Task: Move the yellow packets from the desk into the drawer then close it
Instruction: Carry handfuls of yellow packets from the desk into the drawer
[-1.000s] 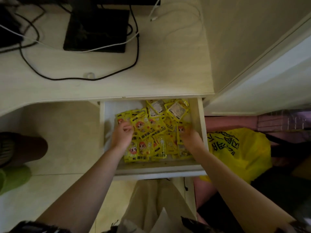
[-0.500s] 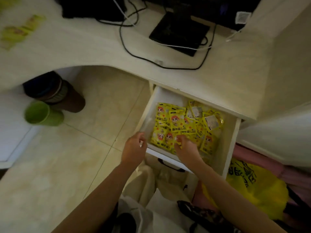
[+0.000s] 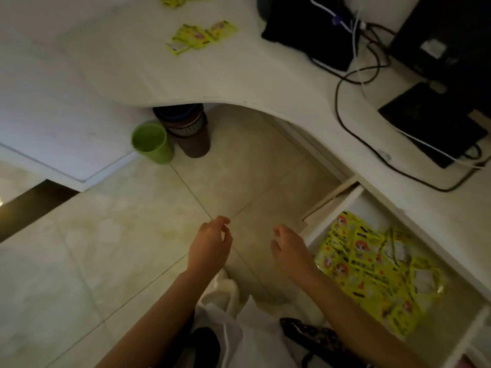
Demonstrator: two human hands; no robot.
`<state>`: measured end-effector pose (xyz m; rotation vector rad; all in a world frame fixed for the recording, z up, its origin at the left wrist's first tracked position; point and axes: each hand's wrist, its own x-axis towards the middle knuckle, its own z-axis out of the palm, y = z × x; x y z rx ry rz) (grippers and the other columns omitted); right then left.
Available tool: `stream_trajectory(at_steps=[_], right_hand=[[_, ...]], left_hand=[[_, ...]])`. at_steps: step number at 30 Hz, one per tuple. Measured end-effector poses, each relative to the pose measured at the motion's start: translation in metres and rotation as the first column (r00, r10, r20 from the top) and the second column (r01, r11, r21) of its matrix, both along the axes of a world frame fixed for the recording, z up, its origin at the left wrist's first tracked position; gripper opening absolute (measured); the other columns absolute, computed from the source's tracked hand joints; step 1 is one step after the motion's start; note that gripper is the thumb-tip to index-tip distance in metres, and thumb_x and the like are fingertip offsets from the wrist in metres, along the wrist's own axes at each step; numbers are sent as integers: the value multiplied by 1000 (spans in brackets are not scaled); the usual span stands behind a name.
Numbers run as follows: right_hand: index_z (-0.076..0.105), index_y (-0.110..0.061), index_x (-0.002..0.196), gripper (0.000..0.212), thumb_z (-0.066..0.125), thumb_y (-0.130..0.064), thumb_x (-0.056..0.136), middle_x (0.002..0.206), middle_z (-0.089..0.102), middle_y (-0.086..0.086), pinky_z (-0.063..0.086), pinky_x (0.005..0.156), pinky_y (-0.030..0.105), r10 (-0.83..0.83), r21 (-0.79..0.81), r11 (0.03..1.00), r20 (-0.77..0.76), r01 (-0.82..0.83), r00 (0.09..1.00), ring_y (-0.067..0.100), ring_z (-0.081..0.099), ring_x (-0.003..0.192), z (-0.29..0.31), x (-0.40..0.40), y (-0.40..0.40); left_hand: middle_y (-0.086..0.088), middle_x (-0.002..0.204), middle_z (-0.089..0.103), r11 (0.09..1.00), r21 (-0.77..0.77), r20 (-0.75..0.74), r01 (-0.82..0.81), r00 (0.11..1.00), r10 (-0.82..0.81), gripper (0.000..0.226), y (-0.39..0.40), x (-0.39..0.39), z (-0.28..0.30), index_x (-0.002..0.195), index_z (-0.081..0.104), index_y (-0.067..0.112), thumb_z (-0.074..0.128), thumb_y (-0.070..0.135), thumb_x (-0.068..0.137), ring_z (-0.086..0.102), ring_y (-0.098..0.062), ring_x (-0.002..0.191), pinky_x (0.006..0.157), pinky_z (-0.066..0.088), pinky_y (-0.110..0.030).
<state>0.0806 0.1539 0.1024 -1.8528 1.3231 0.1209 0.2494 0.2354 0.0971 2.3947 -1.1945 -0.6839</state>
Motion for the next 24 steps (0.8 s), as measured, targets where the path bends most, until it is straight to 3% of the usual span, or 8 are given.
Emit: stream_trajectory(at_steps=[5, 10, 17, 24], right_hand=[[45, -10, 134, 38, 41, -20, 97, 133, 53, 7, 44, 93, 28, 26, 0, 1000, 3, -26, 1000, 19, 54, 117, 4, 86, -16], [48, -7, 131, 37, 43, -17, 96, 131, 55, 9, 46, 97, 32, 29, -49, 998, 27, -28, 999, 21, 54, 118, 11, 160, -42], [47, -10, 133, 38, 42, -21, 97, 129, 56, 8, 44, 94, 30, 86, -127, 989, 40, -80, 996, 22, 54, 116, 23, 242, -111], [48, -9, 134, 40, 44, -22, 97, 131, 57, 11, 43, 97, 34, 167, -181, 970, 23, -160, 986, 27, 55, 119, 32, 311, -208]], left_hand=[[2, 109, 65, 999, 26, 57, -32, 998, 30, 26, 3, 93, -1, 121, 55, 23, 50, 23, 95, 56, -9, 92, 78, 46, -20], [1, 107, 66, 1000, 23, 110, -1, 994, -2, 26, -18, 171, 3, 120, 56, 22, 49, 22, 95, 58, -13, 95, 77, 48, -24], [2, 101, 66, 999, -35, 119, -36, 992, 40, 24, -86, 246, 12, 116, 57, 22, 48, 24, 94, 57, -15, 93, 74, 47, -27], [0, 105, 66, 993, -80, 119, -86, 988, 95, 24, -175, 298, 16, 115, 59, 20, 51, 23, 93, 59, -18, 99, 81, 49, -31]])
